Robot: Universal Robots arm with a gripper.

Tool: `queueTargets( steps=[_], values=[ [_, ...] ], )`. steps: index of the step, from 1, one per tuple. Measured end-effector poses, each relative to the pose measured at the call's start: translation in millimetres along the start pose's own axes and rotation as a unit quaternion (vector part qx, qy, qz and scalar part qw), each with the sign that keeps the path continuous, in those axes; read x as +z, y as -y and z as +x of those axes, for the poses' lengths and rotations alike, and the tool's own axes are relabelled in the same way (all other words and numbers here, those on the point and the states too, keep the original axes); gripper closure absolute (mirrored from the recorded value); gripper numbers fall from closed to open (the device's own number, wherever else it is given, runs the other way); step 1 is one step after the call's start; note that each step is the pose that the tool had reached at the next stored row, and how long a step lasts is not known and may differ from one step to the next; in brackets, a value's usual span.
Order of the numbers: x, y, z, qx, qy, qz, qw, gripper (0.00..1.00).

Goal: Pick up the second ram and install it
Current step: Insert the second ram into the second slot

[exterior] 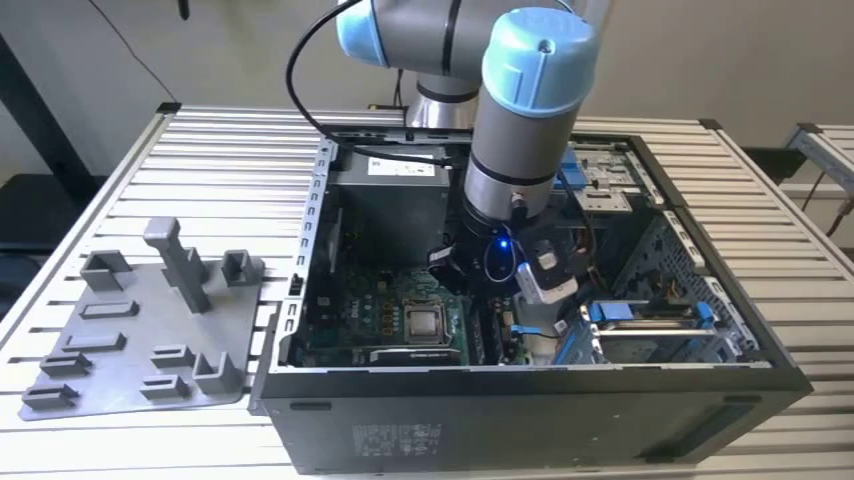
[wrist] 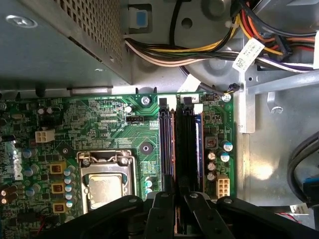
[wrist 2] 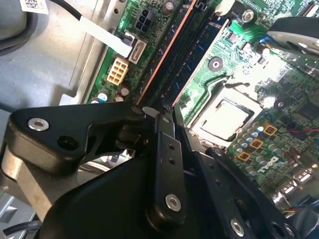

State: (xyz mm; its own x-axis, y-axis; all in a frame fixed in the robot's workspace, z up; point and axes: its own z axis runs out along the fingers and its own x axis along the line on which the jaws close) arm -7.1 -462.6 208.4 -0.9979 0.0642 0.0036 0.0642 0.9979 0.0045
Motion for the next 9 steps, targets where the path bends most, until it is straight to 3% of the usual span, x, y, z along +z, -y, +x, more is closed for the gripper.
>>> queueTargets(
  steps=[2, 5, 9],
  values=[
    [0.8, 0.0, 0.1, 0.0, 0.0001, -0.0008, 1.0, 0.85],
    [0.3, 0.0, 0.0, 0.0, 0.0, -0.0002, 1.0, 0.72],
    [-16.4, -0.1, 0.1, 0.0, 0.0, -0.0001, 1.0, 0.72]
  ],
)
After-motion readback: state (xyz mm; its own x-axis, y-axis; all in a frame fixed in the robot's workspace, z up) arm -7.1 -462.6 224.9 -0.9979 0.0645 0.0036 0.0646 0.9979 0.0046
